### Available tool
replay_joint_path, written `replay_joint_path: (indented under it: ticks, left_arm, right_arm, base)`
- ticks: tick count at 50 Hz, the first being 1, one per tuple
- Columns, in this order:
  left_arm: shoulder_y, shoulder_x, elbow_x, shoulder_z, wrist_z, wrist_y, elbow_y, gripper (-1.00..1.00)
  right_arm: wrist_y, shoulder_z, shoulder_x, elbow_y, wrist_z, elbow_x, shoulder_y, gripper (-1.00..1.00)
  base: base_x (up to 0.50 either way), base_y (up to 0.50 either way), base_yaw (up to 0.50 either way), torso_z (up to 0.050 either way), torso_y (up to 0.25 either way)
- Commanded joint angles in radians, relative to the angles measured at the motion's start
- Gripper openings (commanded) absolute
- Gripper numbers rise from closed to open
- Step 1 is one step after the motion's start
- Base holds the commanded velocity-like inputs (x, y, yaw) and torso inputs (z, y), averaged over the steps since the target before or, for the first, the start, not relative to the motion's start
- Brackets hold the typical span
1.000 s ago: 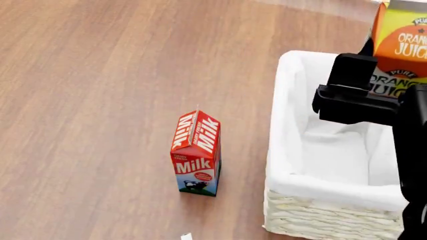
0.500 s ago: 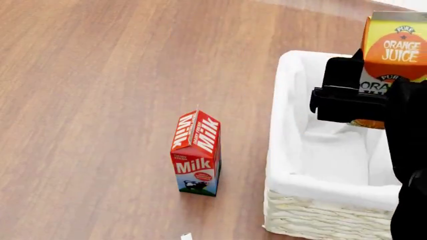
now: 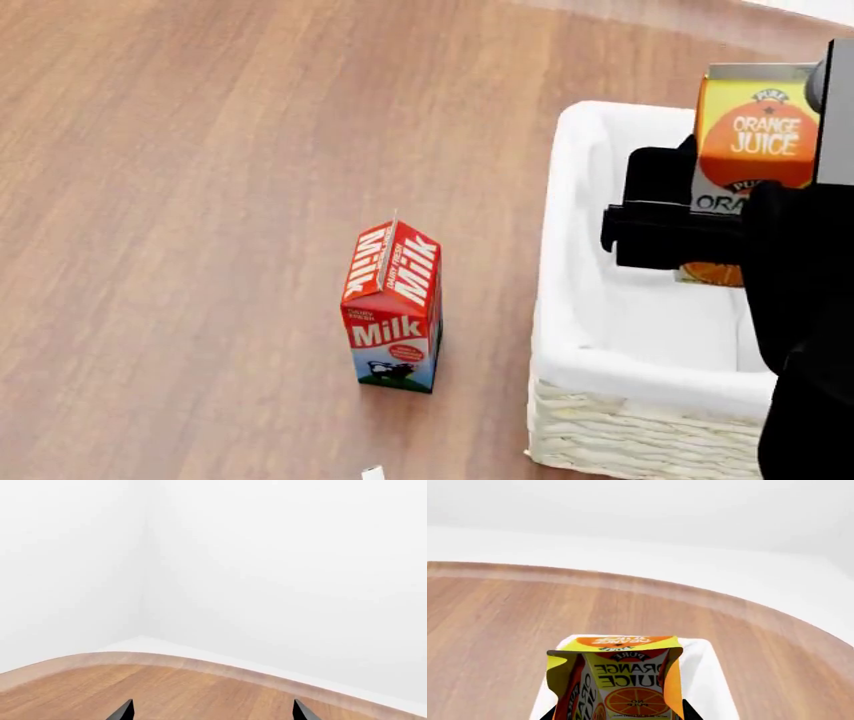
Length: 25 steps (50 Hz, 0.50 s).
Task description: Pick up the orange juice, and put it in the basket.
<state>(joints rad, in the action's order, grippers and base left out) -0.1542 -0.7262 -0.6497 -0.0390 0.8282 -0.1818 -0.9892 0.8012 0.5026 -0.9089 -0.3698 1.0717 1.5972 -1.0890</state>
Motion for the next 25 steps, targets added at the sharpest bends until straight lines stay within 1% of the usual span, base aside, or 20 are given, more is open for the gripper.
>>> replay_joint_path:
  ticks: [1,25]
  left_arm:
    - [0.006,0.016,0.002,-0.022,-0.037,0.001,0.022,1.0]
    - [0.009,0.01,0.004,-0.013,-0.028,0.004,0.026,1.0]
  right_arm:
    - [-0.017,-0.021,0.027,0.056,-0.068,-0.066,0.0,-1.0]
    - [-0.062,0.005,0.073,0.213,-0.163,-0.139,0.04,-1.0]
  base:
    - [0.0,0.0,0.0,0.0,0.0]
    - [0.0,0.0,0.0,0.0,0.001]
